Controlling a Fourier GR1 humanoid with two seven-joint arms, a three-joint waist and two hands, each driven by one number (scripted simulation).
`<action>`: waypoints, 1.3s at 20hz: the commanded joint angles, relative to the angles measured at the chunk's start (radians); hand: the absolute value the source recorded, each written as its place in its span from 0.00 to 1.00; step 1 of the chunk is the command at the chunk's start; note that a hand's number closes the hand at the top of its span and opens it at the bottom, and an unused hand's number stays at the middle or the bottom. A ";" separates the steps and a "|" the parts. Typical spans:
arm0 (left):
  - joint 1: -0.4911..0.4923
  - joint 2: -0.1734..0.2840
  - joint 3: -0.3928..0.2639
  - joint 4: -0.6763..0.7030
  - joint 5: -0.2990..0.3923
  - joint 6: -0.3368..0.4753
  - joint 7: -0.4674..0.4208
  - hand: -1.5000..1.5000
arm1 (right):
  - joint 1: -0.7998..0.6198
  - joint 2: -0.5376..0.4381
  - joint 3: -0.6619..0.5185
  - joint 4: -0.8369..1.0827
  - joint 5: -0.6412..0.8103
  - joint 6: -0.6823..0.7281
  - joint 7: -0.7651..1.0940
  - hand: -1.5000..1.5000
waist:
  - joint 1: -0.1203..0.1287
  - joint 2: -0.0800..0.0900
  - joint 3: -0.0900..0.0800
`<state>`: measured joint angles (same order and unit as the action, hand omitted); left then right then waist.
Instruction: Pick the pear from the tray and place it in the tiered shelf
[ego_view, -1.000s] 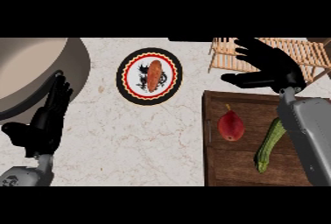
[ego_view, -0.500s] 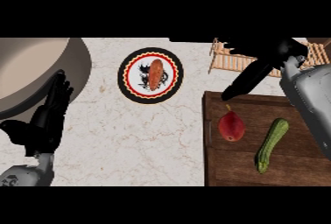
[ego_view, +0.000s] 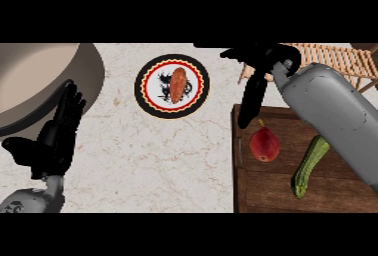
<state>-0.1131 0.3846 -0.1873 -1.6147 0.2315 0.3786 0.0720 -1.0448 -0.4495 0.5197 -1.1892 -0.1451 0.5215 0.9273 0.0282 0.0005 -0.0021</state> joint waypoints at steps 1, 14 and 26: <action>0.015 0.023 0.040 -0.013 0.018 -0.023 0.010 0.50 | -0.044 0.098 0.069 0.034 0.052 0.011 0.161 0.00 | -0.010 -0.002 0.001; -0.017 0.014 0.056 -0.033 0.001 -0.016 0.076 0.50 | 0.014 0.045 0.251 0.147 0.204 0.124 0.103 0.00 | -0.026 -0.001 0.002; -0.031 -0.031 0.079 -0.017 -0.056 -0.032 0.085 0.50 | 0.150 0.031 0.144 0.030 0.289 0.170 0.092 0.00 | -0.031 -0.002 0.002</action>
<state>-0.0903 0.3590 -0.1185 -1.6407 0.1908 0.3422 0.1076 -0.9166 -0.4240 0.6855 -1.1396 0.1230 0.6273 0.9300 -0.0015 -0.0021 -0.0003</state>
